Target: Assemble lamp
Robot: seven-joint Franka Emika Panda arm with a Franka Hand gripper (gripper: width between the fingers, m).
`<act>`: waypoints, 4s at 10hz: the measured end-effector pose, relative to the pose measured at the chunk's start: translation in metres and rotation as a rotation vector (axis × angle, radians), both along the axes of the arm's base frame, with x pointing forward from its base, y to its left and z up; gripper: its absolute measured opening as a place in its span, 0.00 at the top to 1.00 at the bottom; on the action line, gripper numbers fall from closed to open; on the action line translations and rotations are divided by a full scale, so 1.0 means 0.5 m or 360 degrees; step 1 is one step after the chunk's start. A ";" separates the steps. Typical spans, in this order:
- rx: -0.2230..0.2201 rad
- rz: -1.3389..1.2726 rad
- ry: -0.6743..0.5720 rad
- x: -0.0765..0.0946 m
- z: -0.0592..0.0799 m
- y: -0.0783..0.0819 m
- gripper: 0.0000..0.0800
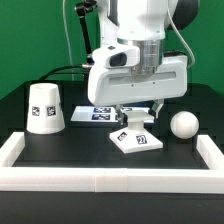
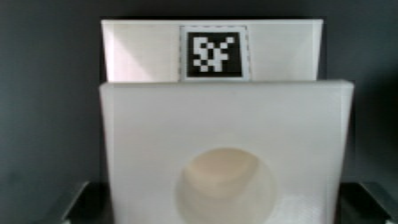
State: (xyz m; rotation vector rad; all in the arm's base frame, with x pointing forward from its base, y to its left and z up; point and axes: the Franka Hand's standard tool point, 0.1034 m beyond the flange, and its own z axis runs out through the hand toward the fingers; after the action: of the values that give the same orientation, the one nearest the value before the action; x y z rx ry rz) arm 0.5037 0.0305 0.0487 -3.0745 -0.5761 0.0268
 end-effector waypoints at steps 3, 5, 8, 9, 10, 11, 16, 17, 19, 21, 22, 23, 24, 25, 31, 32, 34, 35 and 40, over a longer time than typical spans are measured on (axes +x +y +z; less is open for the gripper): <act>0.0017 0.0011 -0.0069 0.077 0.001 0.015 0.33; 0.0022 0.0013 -0.0106 0.116 0.002 0.018 0.33; 0.0025 -0.0036 -0.0117 0.122 0.003 0.020 0.33; 0.0042 -0.0192 -0.0112 0.122 0.002 0.023 0.33; 0.0054 -0.0301 -0.0108 0.122 0.003 0.026 0.33; 0.0069 -0.0488 -0.0118 0.122 0.003 0.037 0.33; 0.0106 -0.0629 -0.0176 0.176 0.004 0.118 0.33; 0.0115 -0.0611 -0.0205 0.185 0.004 0.123 0.33; 0.0124 -0.0567 -0.0232 0.196 0.004 0.138 0.33; 0.0125 -0.0512 -0.0261 0.218 0.003 0.141 0.33; 0.0130 -0.0488 -0.0289 0.227 0.003 0.141 0.33; 0.0127 -0.0492 -0.0294 0.231 0.004 0.141 0.33; 0.0125 -0.0495 -0.0294 0.232 0.004 0.141 0.33; 0.0126 -0.0493 -0.0294 0.232 0.004 0.141 0.33; 0.0116 -0.0461 -0.0281 0.197 0.028 0.136 0.13; 0.0117 -0.0488 -0.0267 0.172 0.038 0.131 0.13; 0.0112 -0.0575 -0.0227 0.113 0.062 0.132 0.13; 0.0112 -0.0605 -0.0217 0.092 0.069 0.145 0.13; 0.0108 -0.0656 -0.0180 0.037 0.055 0.190 0.13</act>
Offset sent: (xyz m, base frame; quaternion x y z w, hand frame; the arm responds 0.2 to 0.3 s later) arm 0.0472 0.0103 -0.0075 0.0132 0.0204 0.0028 0.9997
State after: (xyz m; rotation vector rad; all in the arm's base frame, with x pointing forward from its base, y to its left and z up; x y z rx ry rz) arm 0.5224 0.1256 0.0762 -3.0743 0.0629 -0.1676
